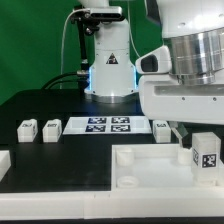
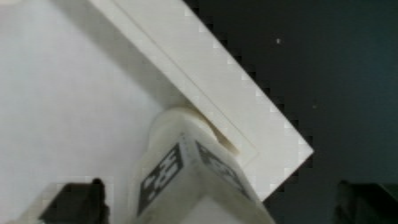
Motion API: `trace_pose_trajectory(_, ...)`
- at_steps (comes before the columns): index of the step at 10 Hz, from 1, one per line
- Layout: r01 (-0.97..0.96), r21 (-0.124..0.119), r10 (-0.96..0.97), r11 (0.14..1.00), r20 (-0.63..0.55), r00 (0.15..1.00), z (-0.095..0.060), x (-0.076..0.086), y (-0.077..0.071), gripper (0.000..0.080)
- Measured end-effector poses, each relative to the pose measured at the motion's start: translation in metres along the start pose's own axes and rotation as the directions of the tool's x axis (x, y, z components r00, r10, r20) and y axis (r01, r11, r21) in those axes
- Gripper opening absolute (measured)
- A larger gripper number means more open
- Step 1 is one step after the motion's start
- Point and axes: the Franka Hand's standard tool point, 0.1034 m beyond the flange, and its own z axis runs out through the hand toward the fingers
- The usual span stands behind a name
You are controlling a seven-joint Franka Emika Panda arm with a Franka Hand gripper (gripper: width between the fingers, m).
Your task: Assemble one leg
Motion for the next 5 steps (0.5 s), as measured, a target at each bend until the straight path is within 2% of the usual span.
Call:
trace_pose_trajectory(2,0.205,-0.002,-0.205,0.979,0.000,0.979,0.0005,0.0004,0.0008,0.0649)
trace_pose_trajectory(4,0.509,-0.048,-0.509,0.860,-0.002,0.861,0.0019,0.0020,0.0006,0.0649)
trace_pose_trajectory(5,0.619,-0.056,-0.620,0.783,0.007,0.785,0.0031,0.0024,0.0020,0.0649)
